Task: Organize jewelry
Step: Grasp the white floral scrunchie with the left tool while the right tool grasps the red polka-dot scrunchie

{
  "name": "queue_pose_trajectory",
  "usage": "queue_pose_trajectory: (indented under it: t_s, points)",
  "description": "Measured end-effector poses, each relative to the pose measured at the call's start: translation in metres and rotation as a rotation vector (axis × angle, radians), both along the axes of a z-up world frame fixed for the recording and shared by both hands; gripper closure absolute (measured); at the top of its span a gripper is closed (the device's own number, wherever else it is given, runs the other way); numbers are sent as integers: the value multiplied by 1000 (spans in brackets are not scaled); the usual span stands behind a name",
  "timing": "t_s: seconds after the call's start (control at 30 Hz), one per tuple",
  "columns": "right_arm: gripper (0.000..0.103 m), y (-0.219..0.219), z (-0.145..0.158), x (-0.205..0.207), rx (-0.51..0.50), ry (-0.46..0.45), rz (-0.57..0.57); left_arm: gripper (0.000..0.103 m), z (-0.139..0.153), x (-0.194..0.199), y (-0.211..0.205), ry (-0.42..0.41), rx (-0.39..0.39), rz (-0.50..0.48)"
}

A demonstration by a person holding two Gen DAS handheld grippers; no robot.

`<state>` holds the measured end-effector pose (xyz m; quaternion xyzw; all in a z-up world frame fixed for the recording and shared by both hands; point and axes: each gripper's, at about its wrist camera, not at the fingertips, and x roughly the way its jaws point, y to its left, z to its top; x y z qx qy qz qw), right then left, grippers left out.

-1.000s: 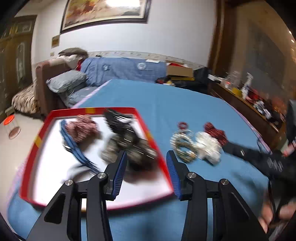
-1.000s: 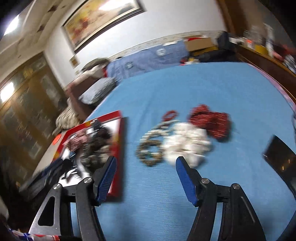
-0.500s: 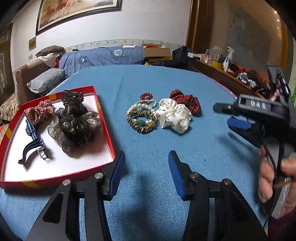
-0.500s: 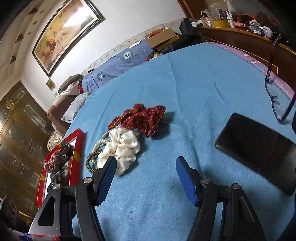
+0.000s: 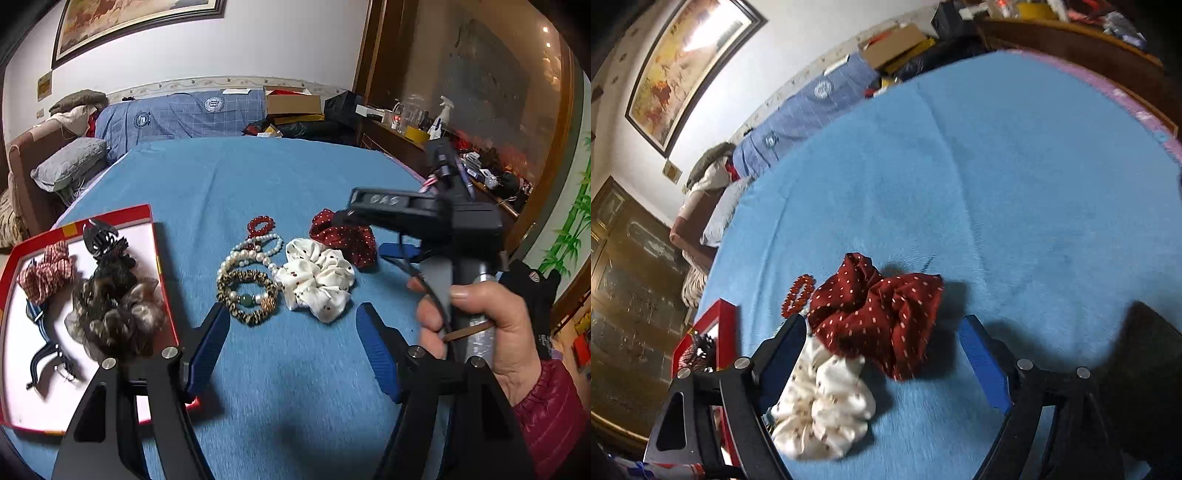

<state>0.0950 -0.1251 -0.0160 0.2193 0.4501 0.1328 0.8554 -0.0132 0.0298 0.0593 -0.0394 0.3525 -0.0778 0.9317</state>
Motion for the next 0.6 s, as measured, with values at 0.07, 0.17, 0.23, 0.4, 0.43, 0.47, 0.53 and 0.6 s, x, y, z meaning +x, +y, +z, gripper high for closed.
queue_pose_trajectory:
  t_s: [0.07,0.17,0.23,0.4,0.43,0.47,0.53,0.6]
  points:
    - [22,6,-6,7,-13,-7,28,33,-3,6,-3,9,11,0]
    - [77,5,-12,11,-10,-13,88,33,-9,20,-9,33,8,-5]
    - [81,-1,-11,7,4,-29,88,33,-14,33,-18,56,9,-20]
    - [82,-31,13,-7,-31,-135,-35,32,-37,83,-48,135,47,-28]
    - [82,-39,14,-8,-27,-137,-64,32,-42,92,-52,154,65,-21]
    - [82,-47,13,-8,-5,-126,-85,32,-46,97,-55,167,83,-13]
    - [81,-56,9,-7,41,-98,-102,32,-54,110,-65,167,159,17]
    - [81,-58,6,-7,60,-73,-104,61,-56,115,-68,148,183,24]
